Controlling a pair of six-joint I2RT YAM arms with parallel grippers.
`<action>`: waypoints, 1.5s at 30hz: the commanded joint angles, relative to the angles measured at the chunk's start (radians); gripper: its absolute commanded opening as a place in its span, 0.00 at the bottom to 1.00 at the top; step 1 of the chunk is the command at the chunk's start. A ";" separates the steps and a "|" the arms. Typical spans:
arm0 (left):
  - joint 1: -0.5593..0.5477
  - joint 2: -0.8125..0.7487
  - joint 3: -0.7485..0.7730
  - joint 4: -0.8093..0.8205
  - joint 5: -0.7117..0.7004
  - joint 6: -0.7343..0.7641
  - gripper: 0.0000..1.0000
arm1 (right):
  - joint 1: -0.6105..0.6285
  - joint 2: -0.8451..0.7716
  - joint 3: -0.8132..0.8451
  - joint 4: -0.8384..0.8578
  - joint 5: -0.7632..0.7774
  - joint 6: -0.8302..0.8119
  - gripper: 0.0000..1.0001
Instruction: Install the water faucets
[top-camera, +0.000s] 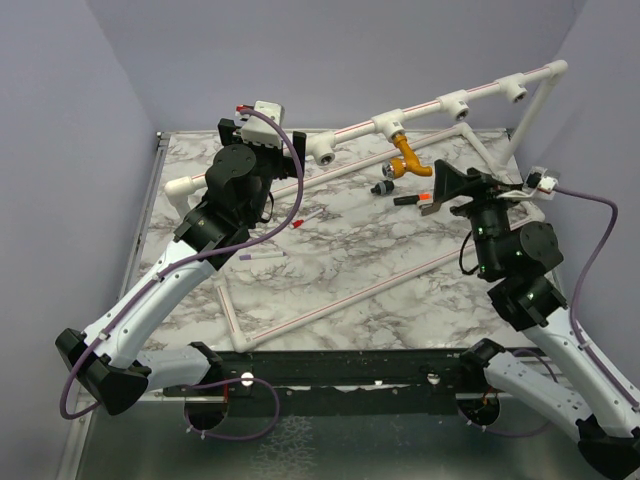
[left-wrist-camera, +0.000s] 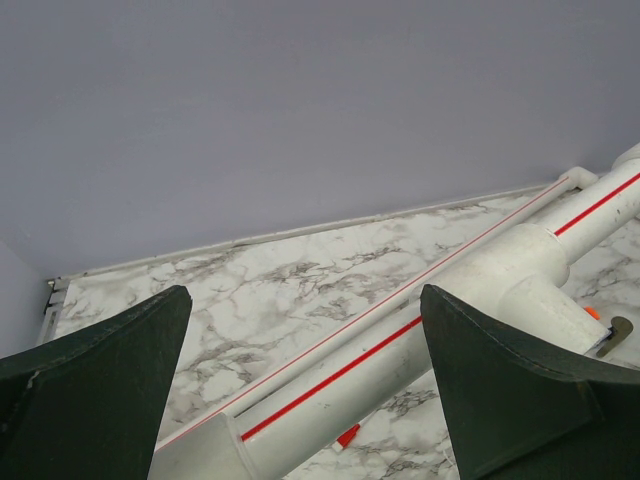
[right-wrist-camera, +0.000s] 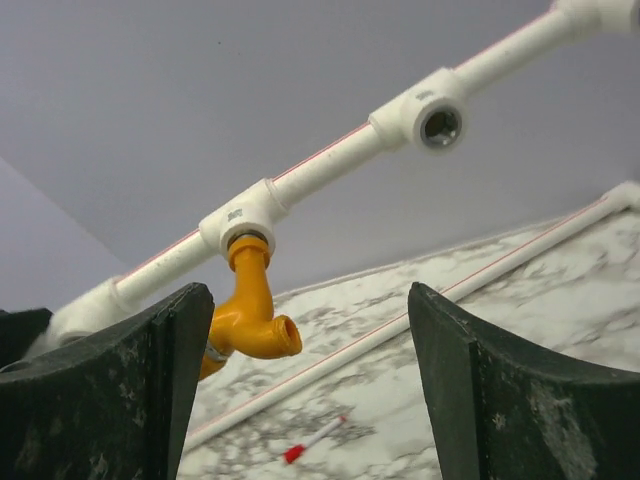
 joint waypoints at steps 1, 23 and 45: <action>-0.014 0.007 -0.018 -0.064 0.015 0.017 0.99 | -0.004 -0.023 0.012 0.053 -0.150 -0.543 0.84; -0.015 0.002 -0.025 -0.061 0.016 0.019 0.99 | -0.003 0.086 0.055 -0.150 -0.500 -1.711 0.89; -0.016 0.005 -0.027 -0.059 0.015 0.019 0.99 | 0.028 0.280 -0.019 0.186 -0.513 -1.979 0.68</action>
